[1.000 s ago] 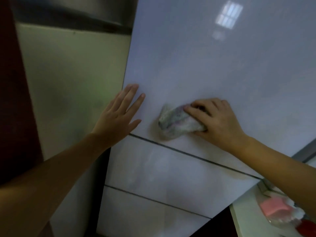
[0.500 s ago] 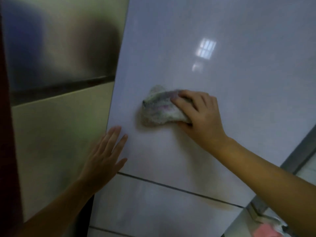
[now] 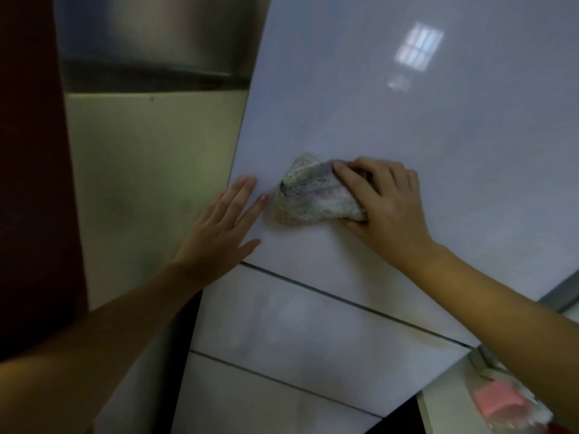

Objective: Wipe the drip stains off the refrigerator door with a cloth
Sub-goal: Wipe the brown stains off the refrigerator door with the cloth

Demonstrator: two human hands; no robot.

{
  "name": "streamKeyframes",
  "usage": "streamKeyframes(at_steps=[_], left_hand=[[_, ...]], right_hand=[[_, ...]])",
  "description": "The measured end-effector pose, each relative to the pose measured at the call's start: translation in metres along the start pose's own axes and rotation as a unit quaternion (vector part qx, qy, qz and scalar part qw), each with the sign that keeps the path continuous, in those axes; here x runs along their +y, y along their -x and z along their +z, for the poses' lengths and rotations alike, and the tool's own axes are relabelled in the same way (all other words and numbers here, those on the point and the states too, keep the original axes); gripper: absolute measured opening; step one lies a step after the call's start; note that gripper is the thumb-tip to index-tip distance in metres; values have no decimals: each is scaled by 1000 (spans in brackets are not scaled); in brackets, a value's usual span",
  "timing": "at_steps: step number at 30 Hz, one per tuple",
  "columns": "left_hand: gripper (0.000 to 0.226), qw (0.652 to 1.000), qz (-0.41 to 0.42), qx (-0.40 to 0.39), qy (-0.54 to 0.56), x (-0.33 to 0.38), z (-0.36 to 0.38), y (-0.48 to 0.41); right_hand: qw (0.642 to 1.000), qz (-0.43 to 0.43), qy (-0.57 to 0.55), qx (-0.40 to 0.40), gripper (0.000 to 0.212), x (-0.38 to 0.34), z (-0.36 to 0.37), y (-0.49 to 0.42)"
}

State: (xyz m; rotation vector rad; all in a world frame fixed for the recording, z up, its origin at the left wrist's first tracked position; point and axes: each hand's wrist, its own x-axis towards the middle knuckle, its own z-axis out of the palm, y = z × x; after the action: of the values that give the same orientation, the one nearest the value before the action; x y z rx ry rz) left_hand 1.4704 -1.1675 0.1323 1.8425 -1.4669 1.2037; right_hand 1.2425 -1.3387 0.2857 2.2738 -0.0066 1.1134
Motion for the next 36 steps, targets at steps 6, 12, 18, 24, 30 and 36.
streamKeyframes(at_steps=[6,12,18,24,30,36], left_hand=[[73,1000,0,1,-7,0,0,0],[75,1000,7,3,-11,-2,0,0],[73,1000,4,6,-16,-2,2,0],[79,1000,5,-11,-16,-3,1,0],[79,1000,14,-17,-14,-6,-4,0],[77,1000,21,-17,-5,-7,-6,0]], right_hand=[[1000,-17,-17,-7,39,1,-6,-1],[999,-41,-5,-29,51,-7,-4,17],[995,-52,-7,-79,60,-31,17,71],[993,-69,-20,-93,46,-62,45,120],[992,-97,-17,-75,44,-73,59,120],[995,-68,-44,-52,48,-104,82,111]])
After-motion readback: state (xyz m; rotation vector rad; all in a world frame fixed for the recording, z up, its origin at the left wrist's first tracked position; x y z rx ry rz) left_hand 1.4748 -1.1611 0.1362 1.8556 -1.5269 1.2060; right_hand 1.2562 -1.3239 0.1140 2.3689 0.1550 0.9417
